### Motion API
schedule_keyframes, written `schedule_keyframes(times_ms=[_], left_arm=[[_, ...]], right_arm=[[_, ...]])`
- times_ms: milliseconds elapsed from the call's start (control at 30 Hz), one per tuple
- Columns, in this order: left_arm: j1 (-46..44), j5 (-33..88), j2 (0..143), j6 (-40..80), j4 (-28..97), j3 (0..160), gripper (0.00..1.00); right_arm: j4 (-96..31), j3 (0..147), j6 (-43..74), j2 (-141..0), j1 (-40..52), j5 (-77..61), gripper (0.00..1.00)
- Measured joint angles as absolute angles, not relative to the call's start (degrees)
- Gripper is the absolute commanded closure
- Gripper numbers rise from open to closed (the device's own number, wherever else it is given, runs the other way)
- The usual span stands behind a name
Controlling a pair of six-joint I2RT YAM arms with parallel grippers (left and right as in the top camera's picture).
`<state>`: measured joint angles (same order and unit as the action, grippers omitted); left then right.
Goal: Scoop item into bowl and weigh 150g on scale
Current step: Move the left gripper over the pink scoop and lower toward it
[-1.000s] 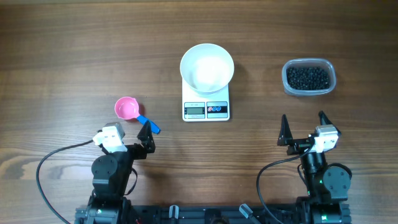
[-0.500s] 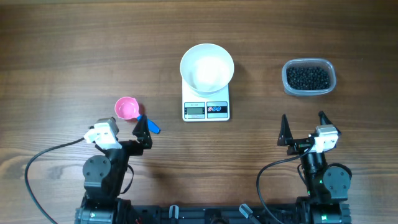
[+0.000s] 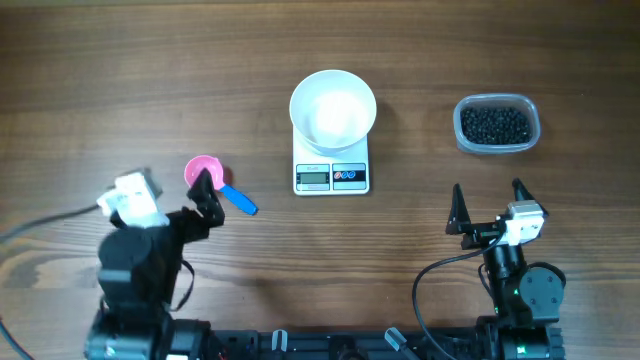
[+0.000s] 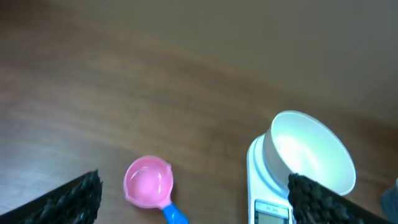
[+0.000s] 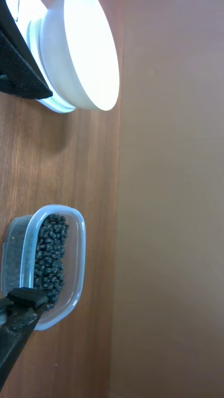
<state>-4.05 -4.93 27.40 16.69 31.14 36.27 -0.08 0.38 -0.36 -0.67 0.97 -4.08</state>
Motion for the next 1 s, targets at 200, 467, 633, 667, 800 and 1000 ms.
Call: schedule_keyframes(times_ms=[200,467,633,667,800,1000], left_arm=[[-4.1,-3.1,42.7,16.7,38.4,50.8,0.0],[-4.1,8.4,52.3,16.7,38.6,51.6,0.0],[-4.1,15.3,60.6,16.8,38.2,51.6,0.0],[-4.1,15.6,61.7,16.9,38.2,51.6,0.0],[-4.1,14.9,65.5,20.1,38.9,51.6,0.0],[-3.1,0.7,66.2,38.1,45.8,51.7,0.0]], right_arm=[[-0.1,0.4,-0.4,-0.7,1.0,-4.1,0.0],[-0.1,0.4,-0.4,-0.7,1.0,-4.1,0.0],[-0.1,0.4,-0.4,-0.7,1.0,-4.1,0.0],[-0.1,0.4,-0.4,-0.7,1.0,-4.1,0.0],[-0.1,0.4,-0.4,-0.7,1.0,-4.1,0.0],[-0.1,0.4,-0.4,-0.7,1.0,-4.1,0.0]])
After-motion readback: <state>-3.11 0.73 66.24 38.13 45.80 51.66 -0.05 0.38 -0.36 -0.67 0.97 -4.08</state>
